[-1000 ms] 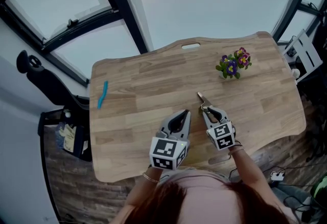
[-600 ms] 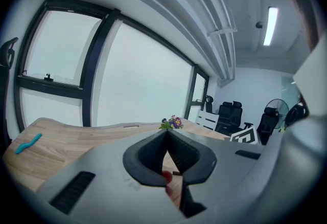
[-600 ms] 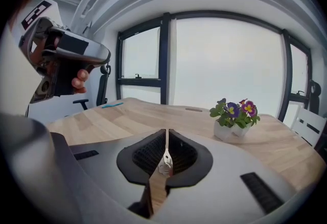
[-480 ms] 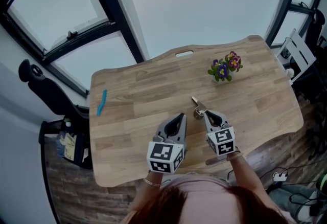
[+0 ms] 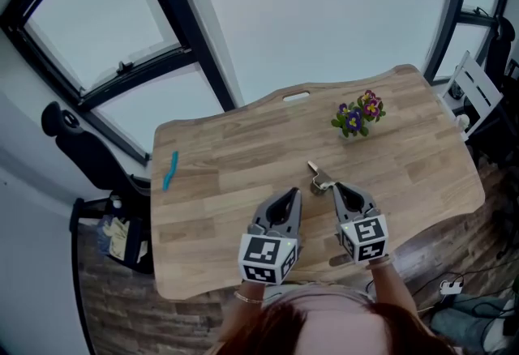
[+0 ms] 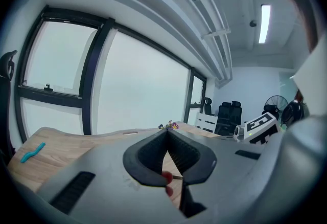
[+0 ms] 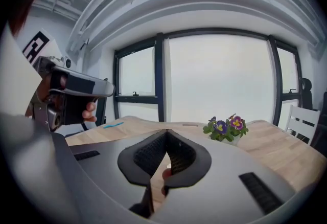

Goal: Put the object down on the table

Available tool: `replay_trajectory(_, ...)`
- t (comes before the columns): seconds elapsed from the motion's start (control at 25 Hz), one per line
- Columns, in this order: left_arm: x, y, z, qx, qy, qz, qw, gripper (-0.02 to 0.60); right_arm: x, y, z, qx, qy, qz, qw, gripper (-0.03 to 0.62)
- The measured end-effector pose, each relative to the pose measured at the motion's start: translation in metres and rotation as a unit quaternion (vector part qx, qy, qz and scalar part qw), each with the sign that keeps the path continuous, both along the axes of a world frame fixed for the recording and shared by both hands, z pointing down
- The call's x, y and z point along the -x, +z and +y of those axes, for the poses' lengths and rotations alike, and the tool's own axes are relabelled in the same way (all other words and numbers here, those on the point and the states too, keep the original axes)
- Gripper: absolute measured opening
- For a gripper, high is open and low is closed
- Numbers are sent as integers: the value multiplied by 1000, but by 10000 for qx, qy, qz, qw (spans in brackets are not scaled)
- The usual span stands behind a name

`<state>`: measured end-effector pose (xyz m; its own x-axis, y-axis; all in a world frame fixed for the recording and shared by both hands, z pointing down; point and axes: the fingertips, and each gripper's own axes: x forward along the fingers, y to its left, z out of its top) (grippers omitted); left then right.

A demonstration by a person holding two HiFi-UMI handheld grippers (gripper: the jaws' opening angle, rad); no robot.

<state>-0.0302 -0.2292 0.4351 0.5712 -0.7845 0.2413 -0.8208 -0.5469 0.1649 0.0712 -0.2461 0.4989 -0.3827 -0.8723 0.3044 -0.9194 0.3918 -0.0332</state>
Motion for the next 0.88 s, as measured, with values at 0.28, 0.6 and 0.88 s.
replay_trajectory(0.28,-1,-18,18,-161,-101,-29,9998,0,-7,-44,26,-444,-7,-203,9988,0)
replay_trajectory(0.6,-10,-42,48,-316,-194,80,9993,0,-30,-83,60,-832,158,-345,9958,0)
replay_trajectory(0.88,-27,-51,82,-357,-229,108,9990,0,-53,-102,100,-1066,195,-352,9935,0)
